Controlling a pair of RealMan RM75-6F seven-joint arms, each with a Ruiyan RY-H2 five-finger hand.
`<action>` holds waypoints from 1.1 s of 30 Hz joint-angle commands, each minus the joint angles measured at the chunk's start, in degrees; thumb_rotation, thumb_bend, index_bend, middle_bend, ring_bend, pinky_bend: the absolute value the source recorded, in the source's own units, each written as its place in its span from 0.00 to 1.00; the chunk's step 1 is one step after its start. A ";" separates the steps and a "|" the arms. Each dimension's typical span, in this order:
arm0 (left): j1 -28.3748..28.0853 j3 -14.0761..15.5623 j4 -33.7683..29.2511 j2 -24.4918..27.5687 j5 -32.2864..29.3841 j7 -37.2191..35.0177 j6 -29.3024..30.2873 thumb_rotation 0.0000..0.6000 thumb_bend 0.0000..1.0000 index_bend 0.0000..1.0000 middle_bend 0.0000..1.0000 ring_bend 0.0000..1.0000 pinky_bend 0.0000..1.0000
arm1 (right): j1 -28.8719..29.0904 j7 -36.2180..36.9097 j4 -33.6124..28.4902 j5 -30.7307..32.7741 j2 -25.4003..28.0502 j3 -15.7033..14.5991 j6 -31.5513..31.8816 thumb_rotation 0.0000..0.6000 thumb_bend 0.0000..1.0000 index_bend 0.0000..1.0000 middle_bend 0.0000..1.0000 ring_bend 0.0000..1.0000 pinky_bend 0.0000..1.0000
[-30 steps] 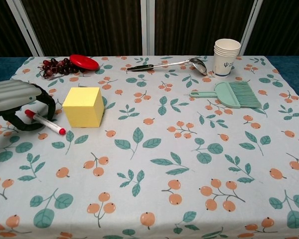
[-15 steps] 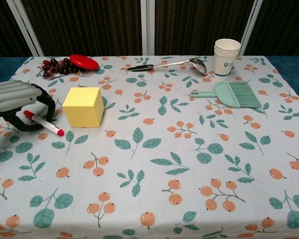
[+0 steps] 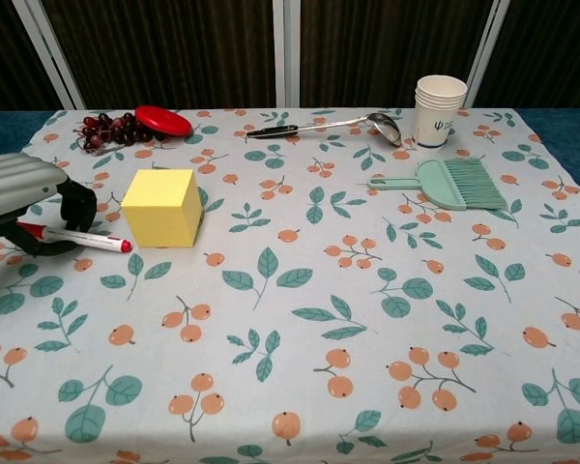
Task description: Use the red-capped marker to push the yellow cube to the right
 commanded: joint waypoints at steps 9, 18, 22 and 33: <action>3.13 -0.15 -0.44 2.21 -0.19 -8.14 5.63 1.00 0.41 0.70 0.69 0.49 0.39 | -0.17 0.38 -0.11 -0.19 0.32 -0.04 0.30 1.00 0.22 0.21 0.31 0.14 0.26; 4.26 -0.08 6.45 0.84 -0.52 -12.55 5.58 1.00 0.41 0.70 0.69 0.49 0.40 | 0.11 0.05 -0.43 -0.46 0.44 0.11 0.22 1.00 0.22 0.21 0.31 0.14 0.26; 2.92 -0.40 9.62 -1.40 -0.35 -14.00 3.94 1.00 0.41 0.70 0.69 0.49 0.40 | 0.01 -0.22 -0.59 -0.31 0.48 0.08 0.25 1.00 0.22 0.21 0.31 0.14 0.26; -2.36 -0.66 14.39 -6.32 1.83 -16.79 2.56 1.00 0.41 0.70 0.69 0.49 0.40 | -0.60 -0.50 -0.72 0.75 0.89 0.15 0.50 1.00 0.22 0.21 0.31 0.14 0.26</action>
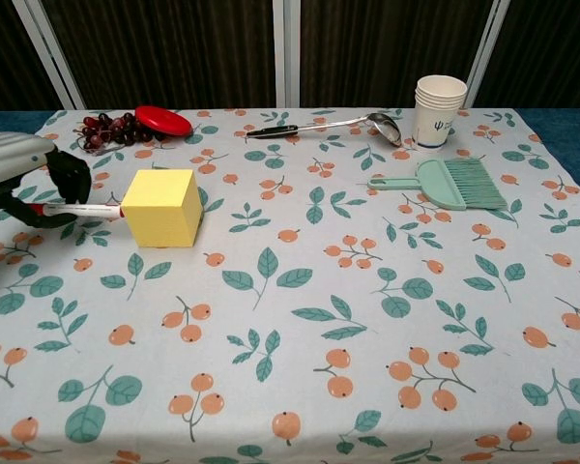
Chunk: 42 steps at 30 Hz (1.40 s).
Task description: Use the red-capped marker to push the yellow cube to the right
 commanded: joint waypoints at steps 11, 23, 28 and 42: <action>-6.47 -1.05 -2.44 -3.13 1.43 2.65 -1.89 1.00 0.41 0.70 0.69 0.49 0.40 | -0.60 1.11 0.88 0.63 0.13 -0.03 0.17 1.00 0.22 0.21 0.31 0.14 0.26; -11.25 -5.57 -7.71 -3.27 -3.52 8.01 -9.67 1.00 0.41 0.70 0.69 0.49 0.40 | -1.50 2.07 1.57 0.74 0.13 -0.18 1.00 1.00 0.22 0.21 0.32 0.14 0.26; -12.97 -7.30 -9.12 -3.13 -5.74 9.27 -13.03 1.00 0.41 0.70 0.70 0.49 0.40 | -1.73 2.08 1.55 0.69 0.16 -0.19 1.26 1.00 0.22 0.21 0.32 0.14 0.26; -19.21 -9.55 -6.88 -6.74 -7.05 11.91 -18.08 1.00 0.41 0.70 0.70 0.49 0.40 | -1.87 1.99 1.48 0.85 0.26 -0.13 1.03 1.00 0.22 0.21 0.32 0.14 0.26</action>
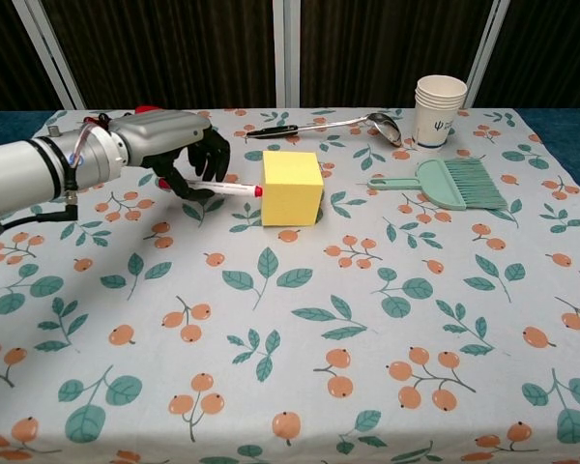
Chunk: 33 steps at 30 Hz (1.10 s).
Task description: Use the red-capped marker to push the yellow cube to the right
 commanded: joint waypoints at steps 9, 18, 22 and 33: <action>-5.59 -2.20 1.66 -3.15 -1.04 1.99 -3.39 1.00 0.41 0.70 0.70 0.49 0.40 | -0.33 0.65 0.62 0.58 -0.03 0.04 -0.14 1.00 0.22 0.21 0.32 0.14 0.26; -9.89 -3.83 3.74 -5.63 -2.40 4.25 -6.58 1.00 0.41 0.70 0.70 0.49 0.40 | -0.64 1.58 1.55 1.11 -0.08 0.08 -0.34 1.00 0.22 0.21 0.32 0.14 0.26; -11.67 -4.70 5.16 -7.03 -3.29 4.63 -8.02 1.00 0.41 0.70 0.70 0.49 0.40 | -0.79 1.88 1.89 1.37 -0.04 0.13 -0.38 1.00 0.22 0.21 0.32 0.14 0.26; -7.20 -3.93 3.11 -4.23 -4.47 5.13 -3.27 1.00 0.41 0.70 0.70 0.49 0.40 | -0.93 2.89 2.46 1.11 -0.07 0.26 -0.21 1.00 0.22 0.21 0.32 0.14 0.26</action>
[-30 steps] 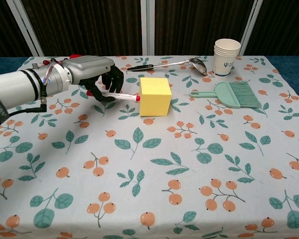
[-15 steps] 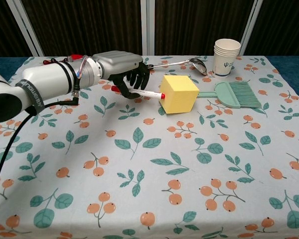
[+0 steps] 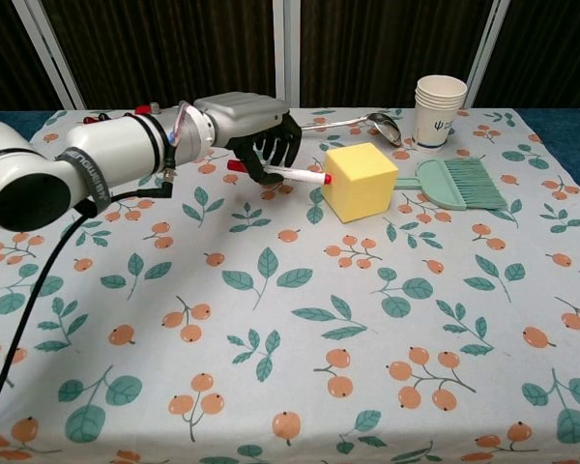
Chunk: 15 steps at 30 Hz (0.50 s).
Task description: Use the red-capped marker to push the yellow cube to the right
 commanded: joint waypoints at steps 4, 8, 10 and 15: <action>8.27 2.56 -8.32 7.06 0.11 1.03 7.95 1.00 0.41 0.69 0.70 0.49 0.40 | 0.27 0.39 0.01 -1.15 -0.38 0.00 0.39 1.00 0.22 0.21 0.32 0.14 0.26; 13.42 5.47 -13.64 11.68 1.00 2.12 11.88 1.00 0.41 0.69 0.69 0.49 0.40 | 0.30 0.50 -0.07 -1.97 -0.56 -0.19 0.70 1.00 0.22 0.21 0.32 0.14 0.26; 15.64 6.98 -15.32 13.31 1.44 2.64 13.25 1.00 0.41 0.69 0.69 0.49 0.40 | 0.27 0.54 -0.12 -2.17 -0.58 -0.23 0.85 1.00 0.22 0.21 0.32 0.14 0.26; 21.09 10.27 -17.96 15.95 1.98 3.20 16.17 1.00 0.41 0.68 0.68 0.49 0.40 | 0.20 0.42 -0.41 -2.94 -0.67 -0.43 1.29 1.00 0.22 0.21 0.32 0.14 0.26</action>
